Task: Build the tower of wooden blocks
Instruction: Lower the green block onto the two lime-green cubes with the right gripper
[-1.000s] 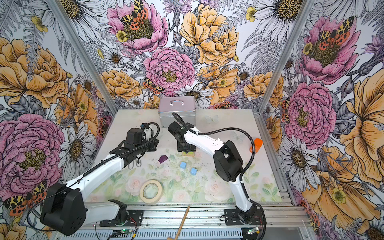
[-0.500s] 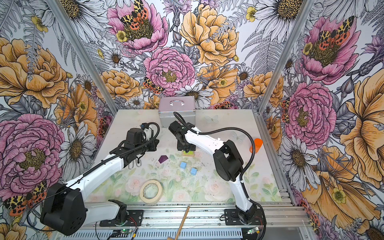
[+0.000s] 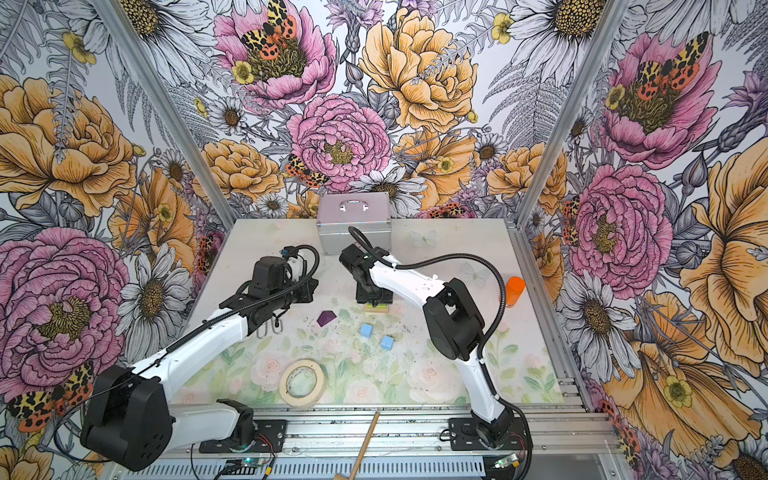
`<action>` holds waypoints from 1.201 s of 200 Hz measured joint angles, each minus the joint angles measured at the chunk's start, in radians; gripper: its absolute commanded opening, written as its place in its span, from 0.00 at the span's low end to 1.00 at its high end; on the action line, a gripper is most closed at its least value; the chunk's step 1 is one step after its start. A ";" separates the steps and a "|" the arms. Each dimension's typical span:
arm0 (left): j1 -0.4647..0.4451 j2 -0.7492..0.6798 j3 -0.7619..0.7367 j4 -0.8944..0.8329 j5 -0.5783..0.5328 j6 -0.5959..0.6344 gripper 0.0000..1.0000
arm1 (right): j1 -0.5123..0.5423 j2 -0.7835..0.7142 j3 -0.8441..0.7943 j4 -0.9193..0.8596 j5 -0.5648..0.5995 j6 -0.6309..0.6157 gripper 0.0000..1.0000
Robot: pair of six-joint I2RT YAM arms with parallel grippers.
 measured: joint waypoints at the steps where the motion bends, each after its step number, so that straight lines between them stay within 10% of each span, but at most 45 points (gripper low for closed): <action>1: 0.000 0.000 0.000 0.000 0.000 0.000 0.09 | 0.000 0.000 0.000 0.000 0.000 0.000 0.00; 240: 0.000 -0.013 -0.007 0.001 0.000 0.002 0.09 | 0.000 0.010 0.000 0.000 -0.011 -0.011 0.00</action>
